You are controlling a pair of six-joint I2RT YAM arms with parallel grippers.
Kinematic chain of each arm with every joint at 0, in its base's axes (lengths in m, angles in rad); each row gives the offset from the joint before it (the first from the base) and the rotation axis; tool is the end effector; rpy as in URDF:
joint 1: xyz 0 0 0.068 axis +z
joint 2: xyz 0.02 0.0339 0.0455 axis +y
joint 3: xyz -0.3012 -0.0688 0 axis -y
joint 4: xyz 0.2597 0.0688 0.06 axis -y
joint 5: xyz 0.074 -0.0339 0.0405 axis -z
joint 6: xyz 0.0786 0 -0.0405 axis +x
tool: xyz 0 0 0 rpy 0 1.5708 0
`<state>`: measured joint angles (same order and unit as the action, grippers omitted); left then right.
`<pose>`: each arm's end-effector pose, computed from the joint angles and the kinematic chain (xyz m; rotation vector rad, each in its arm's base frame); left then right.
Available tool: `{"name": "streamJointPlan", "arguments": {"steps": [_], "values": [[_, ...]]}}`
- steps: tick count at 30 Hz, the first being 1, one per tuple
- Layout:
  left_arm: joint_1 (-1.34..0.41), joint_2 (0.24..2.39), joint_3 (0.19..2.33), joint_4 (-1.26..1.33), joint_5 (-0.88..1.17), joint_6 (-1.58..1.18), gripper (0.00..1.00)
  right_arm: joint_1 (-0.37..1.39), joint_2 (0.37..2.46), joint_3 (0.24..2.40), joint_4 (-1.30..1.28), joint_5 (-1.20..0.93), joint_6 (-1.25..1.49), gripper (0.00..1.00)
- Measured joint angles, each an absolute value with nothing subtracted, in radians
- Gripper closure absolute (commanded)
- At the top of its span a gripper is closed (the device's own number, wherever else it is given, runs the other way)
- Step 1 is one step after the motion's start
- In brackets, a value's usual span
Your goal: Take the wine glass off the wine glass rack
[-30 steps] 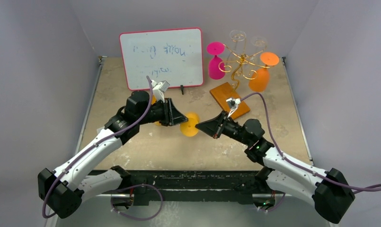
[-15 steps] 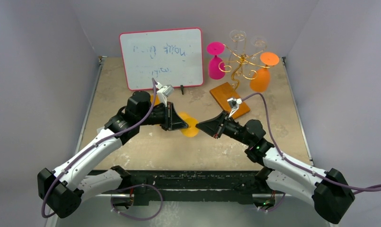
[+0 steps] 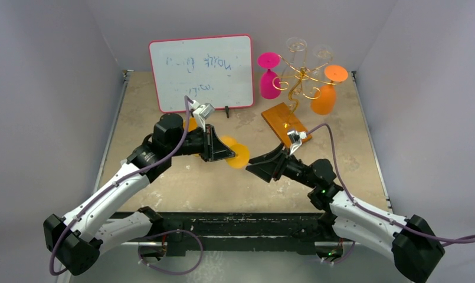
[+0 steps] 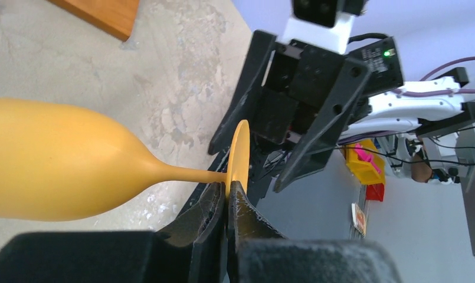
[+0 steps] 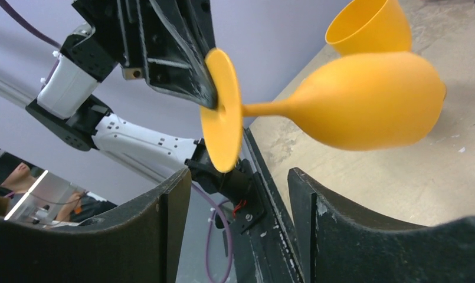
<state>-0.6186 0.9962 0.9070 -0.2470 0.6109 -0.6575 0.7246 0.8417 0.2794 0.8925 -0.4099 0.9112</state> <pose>0.1783 -0.1823 0.3573 0.4224 2.0757 -1.3975 0.1359 0.1621 0.2978 -0.2755 1.4338 1.6312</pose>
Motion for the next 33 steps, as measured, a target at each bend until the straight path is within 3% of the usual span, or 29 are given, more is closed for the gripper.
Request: {"name": "streamJointPlan", "arguments": {"steps": [6, 12, 21, 26, 28, 29, 33], "values": [[-0.636, 0.992, 0.907, -0.180, 0.639, -0.678, 1.00, 0.726, 0.903, 0.248, 1.034, -0.448, 0.945, 0.41], [-0.660, 0.995, 0.906, -0.156, 0.646, -0.677, 1.00, 0.727, 1.056, 0.249, 1.230, -0.514, 1.014, 0.68], [-0.675, 1.005, 0.901, -0.152, 0.640, -0.670, 1.00, 0.728, 1.150, 0.250, 1.436, -0.514, 1.100, 0.73], [-0.677, 1.006, 0.901, -0.146, 0.643, -0.670, 1.00, 0.728, 1.109, 0.250, 1.415, -0.506, 1.076, 0.98], [-0.682, 1.006, 0.901, -0.136, 0.645, -0.667, 1.00, 0.728, 1.086, 0.250, 1.377, -0.499, 1.061, 1.00], [-0.682, 1.008, 0.901, -0.132, 0.646, -0.665, 0.95, 0.728, 1.075, 0.250, 1.359, -0.492, 1.054, 1.00], [-0.683, 1.024, 0.904, -0.130, 0.647, -0.660, 0.56, 0.728, 1.031, 0.250, 1.291, -0.479, 1.011, 1.00]]}}
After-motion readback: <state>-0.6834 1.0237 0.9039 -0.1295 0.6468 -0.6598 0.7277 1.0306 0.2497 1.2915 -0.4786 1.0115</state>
